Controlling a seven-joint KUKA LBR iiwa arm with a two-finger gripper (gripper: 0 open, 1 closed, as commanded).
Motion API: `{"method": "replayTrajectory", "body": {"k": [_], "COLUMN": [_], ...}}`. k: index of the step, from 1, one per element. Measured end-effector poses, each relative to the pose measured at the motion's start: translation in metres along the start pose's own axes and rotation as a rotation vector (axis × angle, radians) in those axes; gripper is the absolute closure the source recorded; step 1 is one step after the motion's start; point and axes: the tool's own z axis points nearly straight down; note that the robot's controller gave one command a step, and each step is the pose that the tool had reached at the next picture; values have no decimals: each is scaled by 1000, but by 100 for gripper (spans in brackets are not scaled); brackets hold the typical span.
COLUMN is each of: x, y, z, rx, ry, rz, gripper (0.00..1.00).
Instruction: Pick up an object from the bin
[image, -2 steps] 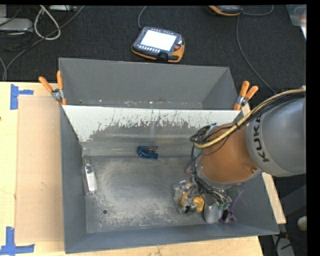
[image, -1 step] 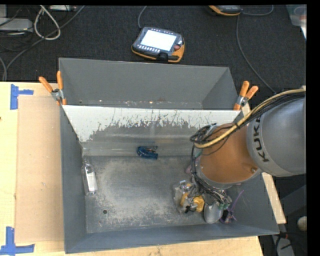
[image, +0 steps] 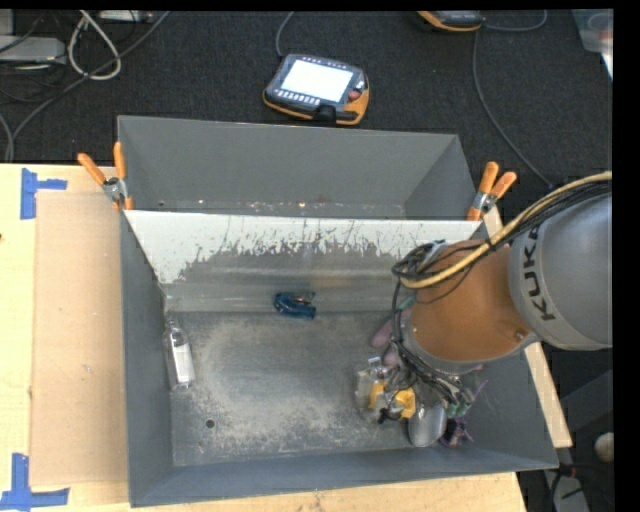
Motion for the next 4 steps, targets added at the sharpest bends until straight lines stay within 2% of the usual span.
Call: {"method": "replayTrajectory", "body": {"k": [1,2,3,4], "x": [5,15,15,29], "y": [-5,-31,-31,-97], "z": [-8,-10,-10,20], "rx": [-2,-2,-3,-7], "ry": [2,3,3,1], "rz": [-13,10,10,-160], "gripper": [100,0,0,0]}}
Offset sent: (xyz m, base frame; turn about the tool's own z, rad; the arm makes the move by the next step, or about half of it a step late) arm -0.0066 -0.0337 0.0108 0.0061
